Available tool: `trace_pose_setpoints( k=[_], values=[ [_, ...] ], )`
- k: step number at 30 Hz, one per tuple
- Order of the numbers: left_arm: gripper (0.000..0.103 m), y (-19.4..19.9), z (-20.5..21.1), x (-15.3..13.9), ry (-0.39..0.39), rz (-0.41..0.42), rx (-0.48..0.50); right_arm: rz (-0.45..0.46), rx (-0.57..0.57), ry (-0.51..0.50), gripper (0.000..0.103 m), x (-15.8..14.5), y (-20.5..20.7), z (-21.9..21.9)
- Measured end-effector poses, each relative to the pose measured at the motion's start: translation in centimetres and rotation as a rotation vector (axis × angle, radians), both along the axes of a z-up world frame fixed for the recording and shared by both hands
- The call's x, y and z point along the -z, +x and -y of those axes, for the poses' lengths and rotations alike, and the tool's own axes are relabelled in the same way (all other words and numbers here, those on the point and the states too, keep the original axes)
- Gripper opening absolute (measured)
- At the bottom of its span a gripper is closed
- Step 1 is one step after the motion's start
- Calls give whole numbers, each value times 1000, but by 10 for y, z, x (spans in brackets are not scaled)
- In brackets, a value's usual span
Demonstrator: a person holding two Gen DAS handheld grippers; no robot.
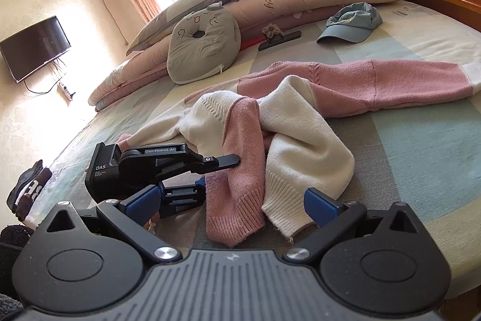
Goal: Fold clothes
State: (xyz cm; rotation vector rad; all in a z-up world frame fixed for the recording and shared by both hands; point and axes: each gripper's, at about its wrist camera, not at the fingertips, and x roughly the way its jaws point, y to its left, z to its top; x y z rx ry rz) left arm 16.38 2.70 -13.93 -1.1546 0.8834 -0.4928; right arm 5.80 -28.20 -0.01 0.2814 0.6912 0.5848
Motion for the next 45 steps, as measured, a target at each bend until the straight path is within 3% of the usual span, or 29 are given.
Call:
trace_pose_setpoints(
  k=[3, 8, 13, 18, 23, 29, 34, 45],
  values=[
    [22, -4, -3, -6, 19, -6, 9, 4, 5, 2, 103, -2, -2, 2],
    [23, -17, -12, 5, -19, 6, -32, -5, 7, -4, 103, -1, -1, -1],
    [10, -23, -10, 4, 70, -1, -54, 9, 8, -14, 103, -4, -7, -2],
    [5, -24, -7, -8, 127, -17, -62, 7, 18, -15, 103, -4, -8, -1],
    [5, -36, -22, -27, 181, 12, -76, 3, 25, -15, 103, -4, -8, 0],
    [5, -57, -61, -55, 279, 32, -162, 6, 11, -5, 103, -4, -8, -3],
    [5, -70, -85, -74, 388, 5, -216, 14, 2, 7, 103, -5, -9, -5],
    [5, -117, -150, -93, 496, -62, -320, 22, -4, 22, 103, -9, -11, -10]
  ],
)
